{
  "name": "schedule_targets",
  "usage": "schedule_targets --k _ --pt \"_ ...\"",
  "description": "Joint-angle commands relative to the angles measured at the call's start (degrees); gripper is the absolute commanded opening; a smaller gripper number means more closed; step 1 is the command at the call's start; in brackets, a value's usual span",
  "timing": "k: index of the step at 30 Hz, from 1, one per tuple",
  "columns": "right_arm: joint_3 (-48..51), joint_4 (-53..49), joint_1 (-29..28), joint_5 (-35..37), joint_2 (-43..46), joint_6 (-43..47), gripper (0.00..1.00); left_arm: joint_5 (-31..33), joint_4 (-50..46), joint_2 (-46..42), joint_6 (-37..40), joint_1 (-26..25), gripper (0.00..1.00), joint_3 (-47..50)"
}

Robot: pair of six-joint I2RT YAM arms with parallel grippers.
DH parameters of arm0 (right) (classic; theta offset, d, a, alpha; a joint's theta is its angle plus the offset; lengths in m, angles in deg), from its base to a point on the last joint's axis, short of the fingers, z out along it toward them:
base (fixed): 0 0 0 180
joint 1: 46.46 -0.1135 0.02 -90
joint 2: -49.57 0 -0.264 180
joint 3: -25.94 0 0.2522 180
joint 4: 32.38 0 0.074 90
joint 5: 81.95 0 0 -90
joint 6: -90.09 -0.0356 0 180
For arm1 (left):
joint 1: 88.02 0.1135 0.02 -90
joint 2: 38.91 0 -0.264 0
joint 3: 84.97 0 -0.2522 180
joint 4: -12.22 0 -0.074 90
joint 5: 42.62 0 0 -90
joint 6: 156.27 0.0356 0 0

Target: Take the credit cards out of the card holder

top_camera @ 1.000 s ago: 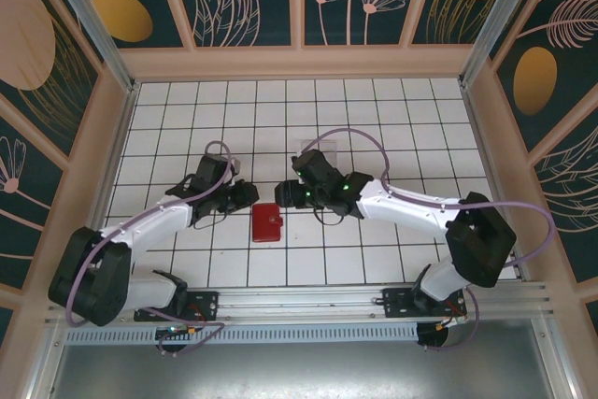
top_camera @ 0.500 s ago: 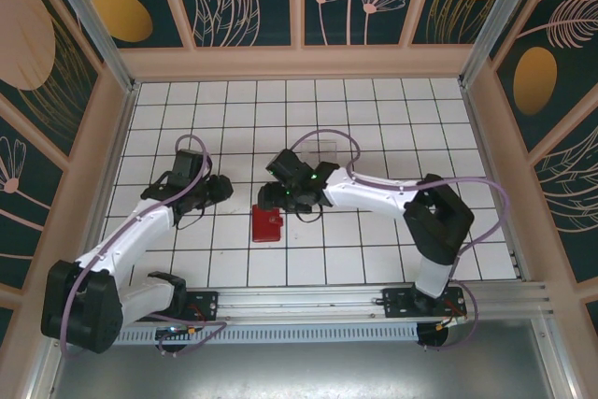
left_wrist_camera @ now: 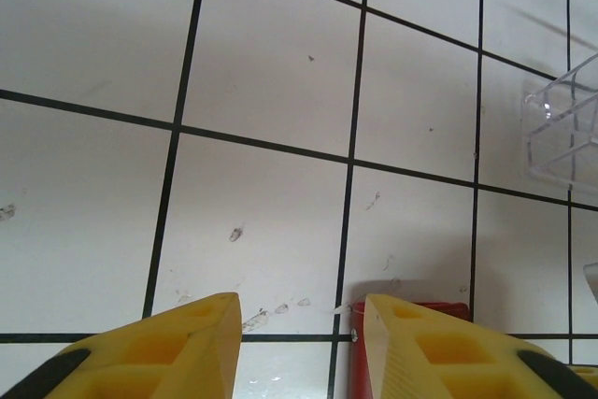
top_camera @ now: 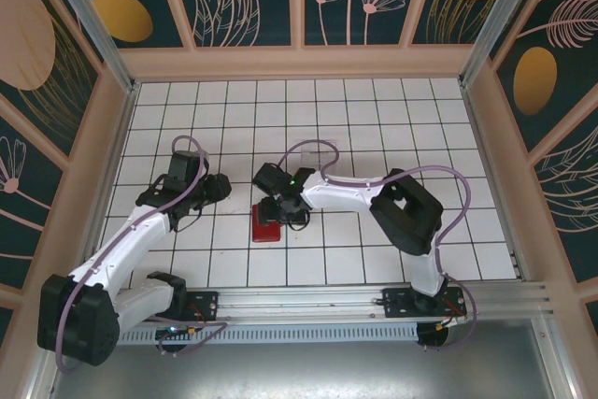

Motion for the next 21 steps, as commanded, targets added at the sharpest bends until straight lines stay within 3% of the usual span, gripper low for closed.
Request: schedule_targets --k 1,11,21 --pt "-1.8 -3.1 -0.6 2.2 -0.5 -1.9 0.69 -0.5 1.2 -0.7 1.2 0.4 0.40 0.3" --pt "0.0 -3.1 -0.5 4.5 3.6 -2.8 0.52 -1.5 1.1 0.7 1.2 0.4 0.41 0.3" --pt "3.5 -1.3 0.3 5.6 6.0 -2.5 0.29 -3.0 1.0 1.4 1.2 0.3 0.42 0.2"
